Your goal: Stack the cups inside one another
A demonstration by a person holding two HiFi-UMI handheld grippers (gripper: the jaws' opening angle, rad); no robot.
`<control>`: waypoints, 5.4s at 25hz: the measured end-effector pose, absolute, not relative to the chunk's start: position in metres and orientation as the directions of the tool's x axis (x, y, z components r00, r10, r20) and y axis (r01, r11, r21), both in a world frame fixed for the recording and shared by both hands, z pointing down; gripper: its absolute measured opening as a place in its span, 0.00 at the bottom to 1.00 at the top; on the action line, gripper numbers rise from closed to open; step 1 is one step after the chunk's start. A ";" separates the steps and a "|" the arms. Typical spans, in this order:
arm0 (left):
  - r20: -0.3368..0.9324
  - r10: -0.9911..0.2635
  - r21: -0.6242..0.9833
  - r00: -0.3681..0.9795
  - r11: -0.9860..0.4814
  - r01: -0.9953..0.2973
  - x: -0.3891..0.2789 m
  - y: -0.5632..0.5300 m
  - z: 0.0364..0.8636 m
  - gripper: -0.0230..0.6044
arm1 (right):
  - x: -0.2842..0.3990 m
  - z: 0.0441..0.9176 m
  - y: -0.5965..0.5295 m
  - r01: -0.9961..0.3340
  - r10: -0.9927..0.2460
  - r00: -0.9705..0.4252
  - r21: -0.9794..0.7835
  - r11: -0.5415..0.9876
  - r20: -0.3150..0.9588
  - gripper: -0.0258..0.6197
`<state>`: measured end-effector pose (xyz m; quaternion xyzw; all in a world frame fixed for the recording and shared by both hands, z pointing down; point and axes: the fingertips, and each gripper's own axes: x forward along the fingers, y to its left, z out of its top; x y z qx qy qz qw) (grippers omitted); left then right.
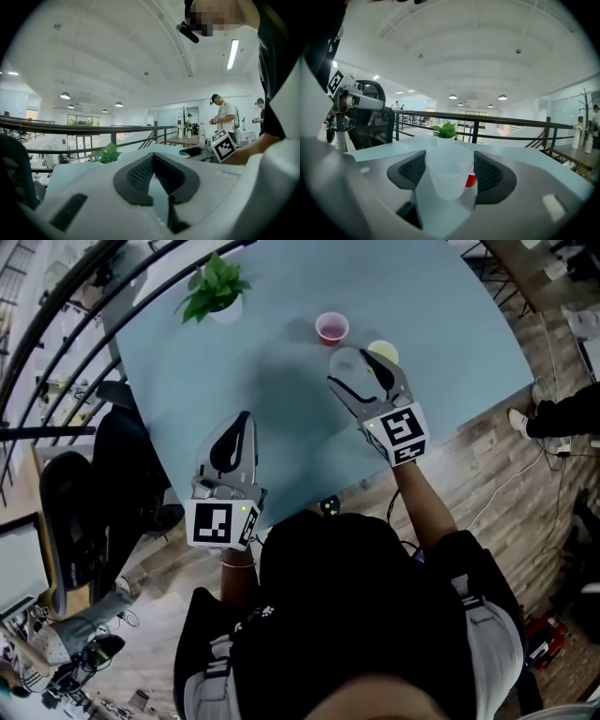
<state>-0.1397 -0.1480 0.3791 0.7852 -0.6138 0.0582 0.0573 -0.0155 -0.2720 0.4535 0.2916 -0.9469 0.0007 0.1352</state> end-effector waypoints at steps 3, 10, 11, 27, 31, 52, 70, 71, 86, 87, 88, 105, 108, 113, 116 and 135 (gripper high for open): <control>0.161 -0.949 0.025 0.269 -0.269 -0.963 -0.132 -0.157 0.380 0.02 | 0.009 0.450 -0.289 -0.607 -0.607 -0.754 0.085 0.790 0.252 0.55; 0.178 -0.938 0.030 0.299 -0.298 -0.954 -0.124 -0.165 0.383 0.02 | 0.045 0.446 -0.319 -0.690 -0.690 -0.681 0.101 0.717 0.246 0.55; 0.179 -0.937 0.031 0.299 -0.298 -0.954 -0.124 -0.166 0.383 0.02 | 0.049 0.447 -0.322 -0.697 -0.697 -0.674 0.103 0.710 0.245 0.55; 0.207 -0.933 0.028 0.295 -0.296 -0.955 -0.131 -0.179 0.389 0.02 | 0.068 0.492 -0.345 -0.736 -0.714 -0.614 0.085 0.672 0.336 0.55; 0.216 -0.932 0.026 0.290 -0.291 -0.956 -0.134 -0.181 0.391 0.02 | 0.068 0.502 -0.348 -0.737 -0.710 -0.607 0.081 0.671 0.358 0.55; 0.233 -0.934 0.023 0.271 -0.273 -0.962 -0.139 -0.183 0.396 0.02 | 0.064 0.535 -0.354 -0.730 -0.677 -0.594 0.063 0.680 0.435 0.55; 0.212 -0.936 0.018 0.281 -0.284 -0.959 -0.134 -0.179 0.391 0.02 | 0.062 0.496 -0.343 -0.743 -0.712 -0.620 0.045 0.668 0.330 0.57; 0.210 -0.937 0.017 0.281 -0.283 -0.959 -0.133 -0.177 0.391 0.02 | 0.060 0.491 -0.339 -0.741 -0.713 -0.628 0.039 0.670 0.312 0.56; 0.204 -0.951 -0.007 0.233 -0.240 -0.971 -0.150 -0.156 0.385 0.02 | -0.003 0.465 -0.297 -0.728 -0.709 -0.684 -0.089 0.680 0.174 0.44; 0.205 -0.951 -0.009 0.231 -0.238 -0.971 -0.151 -0.154 0.385 0.02 | -0.007 0.468 -0.298 -0.736 -0.715 -0.676 -0.103 0.669 0.180 0.44; 0.206 -0.952 -0.010 0.228 -0.235 -0.972 -0.153 -0.153 0.385 0.02 | -0.010 0.471 -0.300 -0.745 -0.723 -0.665 -0.115 0.657 0.188 0.44; 0.237 -0.952 0.000 0.194 -0.200 -0.980 -0.179 -0.150 0.391 0.02 | -0.038 0.529 -0.350 -0.860 -0.789 -0.507 -0.147 0.488 0.348 0.60; 0.242 -0.953 0.004 0.185 -0.189 -0.982 -0.184 -0.152 0.392 0.02 | -0.040 0.536 -0.358 -0.871 -0.794 -0.489 -0.160 0.464 0.361 0.61; 0.252 -0.953 0.012 0.168 -0.171 -0.985 -0.196 -0.153 0.396 0.02 | -0.042 0.545 -0.370 -0.885 -0.800 -0.465 -0.168 0.435 0.378 0.62; 0.260 -0.952 0.017 0.161 -0.163 -0.987 -0.201 -0.156 0.400 0.02 | -0.044 0.552 -0.378 -0.893 -0.802 -0.447 -0.152 0.423 0.396 0.62; 0.275 -0.953 0.004 0.128 -0.132 -0.991 -0.209 -0.155 0.403 0.02 | -0.057 0.560 -0.386 -0.874 -0.780 -0.478 -0.126 0.470 0.404 0.50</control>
